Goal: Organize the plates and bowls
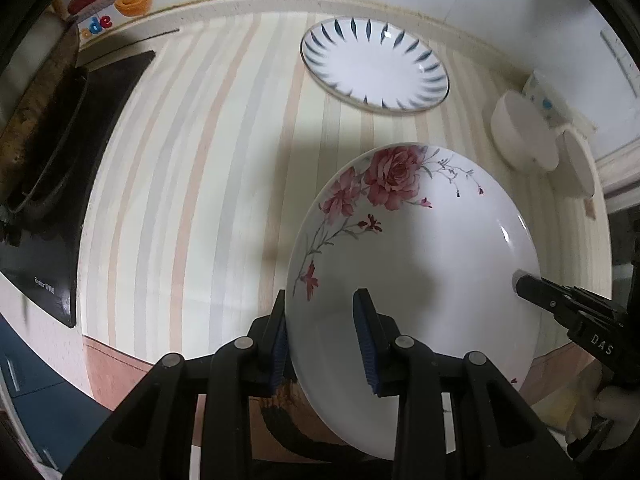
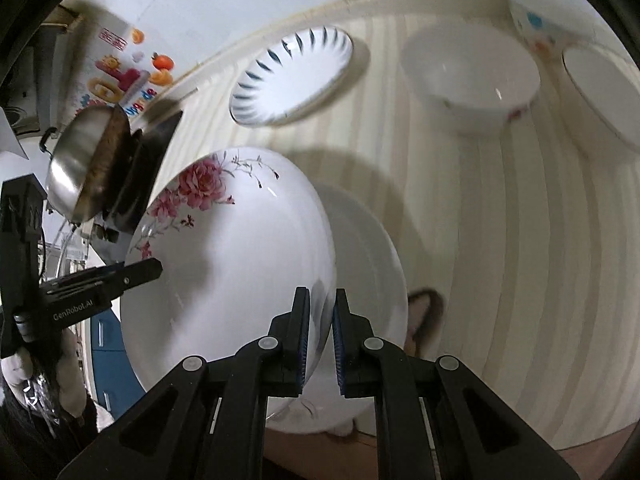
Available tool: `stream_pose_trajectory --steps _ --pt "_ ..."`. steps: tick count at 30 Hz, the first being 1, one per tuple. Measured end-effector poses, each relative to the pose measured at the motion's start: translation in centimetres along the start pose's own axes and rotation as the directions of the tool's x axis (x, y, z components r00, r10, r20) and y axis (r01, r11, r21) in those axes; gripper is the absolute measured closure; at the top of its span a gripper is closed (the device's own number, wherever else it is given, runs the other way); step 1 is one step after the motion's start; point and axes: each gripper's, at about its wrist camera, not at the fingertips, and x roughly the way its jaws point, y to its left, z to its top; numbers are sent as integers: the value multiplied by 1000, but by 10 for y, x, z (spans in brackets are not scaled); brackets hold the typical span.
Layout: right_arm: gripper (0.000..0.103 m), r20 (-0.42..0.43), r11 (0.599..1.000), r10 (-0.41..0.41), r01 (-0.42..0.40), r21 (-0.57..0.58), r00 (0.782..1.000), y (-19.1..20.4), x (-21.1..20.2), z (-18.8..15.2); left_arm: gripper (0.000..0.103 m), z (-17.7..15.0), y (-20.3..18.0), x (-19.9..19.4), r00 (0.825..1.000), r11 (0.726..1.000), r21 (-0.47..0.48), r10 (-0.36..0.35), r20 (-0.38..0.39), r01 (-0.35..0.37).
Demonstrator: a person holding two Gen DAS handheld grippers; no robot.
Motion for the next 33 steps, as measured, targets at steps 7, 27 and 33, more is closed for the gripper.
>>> stream_pose_trajectory --steps 7,27,33 --pt "90 -38 1000 -21 21 0 999 -13 14 -11 75 -12 -13 19 998 998 37 46 -44 -45" --pt "88 -80 996 -76 79 29 994 -16 25 8 75 -16 -32 44 991 989 104 110 -72 -103" --pt "87 -119 994 -91 99 55 989 -15 23 12 75 -18 -33 46 992 989 117 99 -83 -89"
